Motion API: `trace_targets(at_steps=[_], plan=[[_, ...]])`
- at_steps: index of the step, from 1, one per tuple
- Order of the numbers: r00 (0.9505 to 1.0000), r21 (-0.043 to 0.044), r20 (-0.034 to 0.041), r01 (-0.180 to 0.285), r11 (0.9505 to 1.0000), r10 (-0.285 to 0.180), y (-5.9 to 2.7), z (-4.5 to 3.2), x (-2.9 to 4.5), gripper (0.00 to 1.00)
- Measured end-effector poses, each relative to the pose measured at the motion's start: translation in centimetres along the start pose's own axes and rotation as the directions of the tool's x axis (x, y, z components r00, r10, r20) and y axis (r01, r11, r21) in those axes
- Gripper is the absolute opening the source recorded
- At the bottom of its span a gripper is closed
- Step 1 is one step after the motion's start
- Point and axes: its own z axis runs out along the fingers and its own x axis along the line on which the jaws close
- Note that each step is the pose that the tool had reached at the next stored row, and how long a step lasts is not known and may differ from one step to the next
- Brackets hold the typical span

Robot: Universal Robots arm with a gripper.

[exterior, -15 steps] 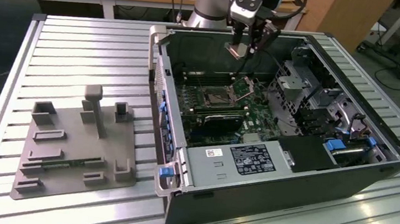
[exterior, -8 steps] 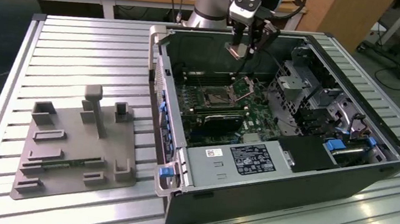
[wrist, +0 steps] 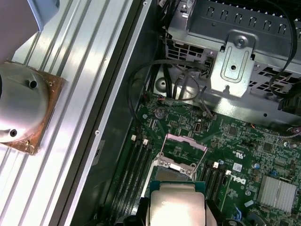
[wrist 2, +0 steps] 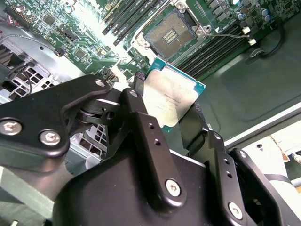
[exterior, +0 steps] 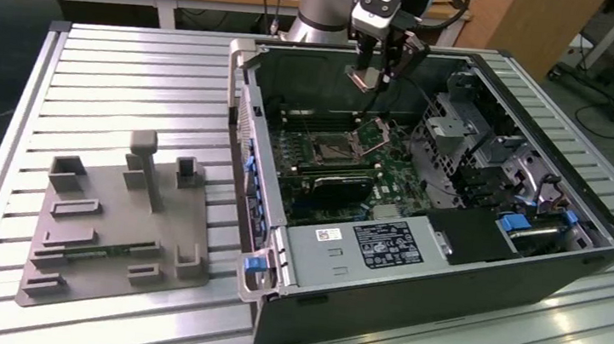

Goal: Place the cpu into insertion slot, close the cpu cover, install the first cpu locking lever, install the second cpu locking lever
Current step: 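Place the cpu into insertion slot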

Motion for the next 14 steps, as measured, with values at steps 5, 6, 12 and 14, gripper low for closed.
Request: trace_targets(at_steps=[5, 6, 12, 14], plan=[[1.0, -0.0001, -0.0003, 0.0, 1.0, 0.0, 0.0, 0.06, 0.0, 0.54], [1.0, 0.0003, -0.0005, 0.0, 1.0, 0.0, -0.02, 0.15, 0.0, 0.54], [0.9999, 0.0029, 0.0013, -0.013, 0.9999, 0.013, -0.11, 1.07, -0.01, 0.54], [0.9993, 0.0033, 0.0053, -0.036, 0.9994, 0.036, -0.13, 1.37, 0.01, 0.54]])
